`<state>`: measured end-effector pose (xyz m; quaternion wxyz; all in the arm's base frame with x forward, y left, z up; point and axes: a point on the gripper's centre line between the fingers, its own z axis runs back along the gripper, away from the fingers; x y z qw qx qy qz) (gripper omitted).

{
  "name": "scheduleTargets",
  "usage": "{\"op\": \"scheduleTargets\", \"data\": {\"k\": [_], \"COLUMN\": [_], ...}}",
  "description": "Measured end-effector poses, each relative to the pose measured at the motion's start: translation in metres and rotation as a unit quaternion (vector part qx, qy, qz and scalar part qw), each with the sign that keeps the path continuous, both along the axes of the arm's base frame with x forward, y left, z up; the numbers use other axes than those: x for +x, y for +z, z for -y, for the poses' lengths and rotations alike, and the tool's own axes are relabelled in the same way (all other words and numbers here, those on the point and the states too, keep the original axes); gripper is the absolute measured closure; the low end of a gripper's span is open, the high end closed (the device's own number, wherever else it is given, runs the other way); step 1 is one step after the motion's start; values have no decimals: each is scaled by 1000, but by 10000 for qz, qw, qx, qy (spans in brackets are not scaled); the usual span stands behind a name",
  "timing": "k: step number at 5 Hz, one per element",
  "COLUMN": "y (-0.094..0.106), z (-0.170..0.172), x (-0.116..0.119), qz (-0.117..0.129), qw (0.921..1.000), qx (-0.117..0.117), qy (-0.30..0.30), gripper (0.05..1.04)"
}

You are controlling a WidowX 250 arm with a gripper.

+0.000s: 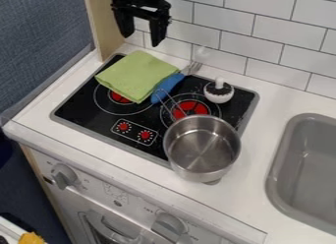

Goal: Moved the green cloth to the upper left side of the burner

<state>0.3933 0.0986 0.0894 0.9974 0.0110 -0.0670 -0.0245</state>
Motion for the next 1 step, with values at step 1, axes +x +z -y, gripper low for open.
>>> {"op": "scheduleTargets", "data": {"k": [1], "y": [-2], "z": [-2], "x": [-6], "qz": [-191], "qw": [9998], "qx": [66], "qy": [-50], "gripper": [85]}}
